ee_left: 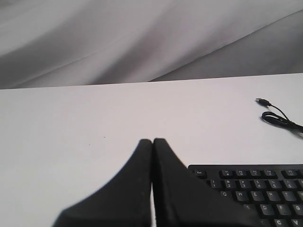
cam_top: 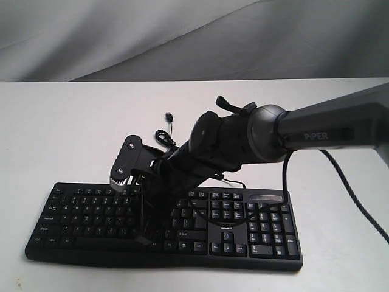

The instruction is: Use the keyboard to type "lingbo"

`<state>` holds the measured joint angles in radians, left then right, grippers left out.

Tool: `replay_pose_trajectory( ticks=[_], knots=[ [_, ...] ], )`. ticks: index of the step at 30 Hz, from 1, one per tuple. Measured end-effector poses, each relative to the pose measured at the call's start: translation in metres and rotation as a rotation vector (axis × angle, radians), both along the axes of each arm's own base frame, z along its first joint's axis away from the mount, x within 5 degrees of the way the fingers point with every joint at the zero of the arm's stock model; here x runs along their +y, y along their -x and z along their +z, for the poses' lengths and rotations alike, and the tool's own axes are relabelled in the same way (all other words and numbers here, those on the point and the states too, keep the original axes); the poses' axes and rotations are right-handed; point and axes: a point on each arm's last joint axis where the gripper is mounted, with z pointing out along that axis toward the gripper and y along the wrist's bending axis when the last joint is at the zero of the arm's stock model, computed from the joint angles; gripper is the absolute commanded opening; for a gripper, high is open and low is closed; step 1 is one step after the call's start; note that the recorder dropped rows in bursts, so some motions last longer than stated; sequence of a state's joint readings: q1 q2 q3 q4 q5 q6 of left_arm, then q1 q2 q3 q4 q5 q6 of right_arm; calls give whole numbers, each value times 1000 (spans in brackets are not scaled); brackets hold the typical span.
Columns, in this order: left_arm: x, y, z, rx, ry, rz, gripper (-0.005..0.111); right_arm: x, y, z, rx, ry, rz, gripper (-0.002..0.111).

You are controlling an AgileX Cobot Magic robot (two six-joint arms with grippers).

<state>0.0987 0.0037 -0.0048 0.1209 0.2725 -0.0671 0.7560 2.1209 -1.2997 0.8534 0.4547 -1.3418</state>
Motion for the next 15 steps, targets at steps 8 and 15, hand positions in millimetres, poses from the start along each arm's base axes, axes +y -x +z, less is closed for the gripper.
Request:
replay_pose_trajectory(
  ticks=[8,15],
  knots=[
    [0,0,0,0,0,0,1,0,0,0,-3,0,1,0],
    [0,0,0,0,0,0,1,0,0,-2,2,4,1,0]
  ],
)
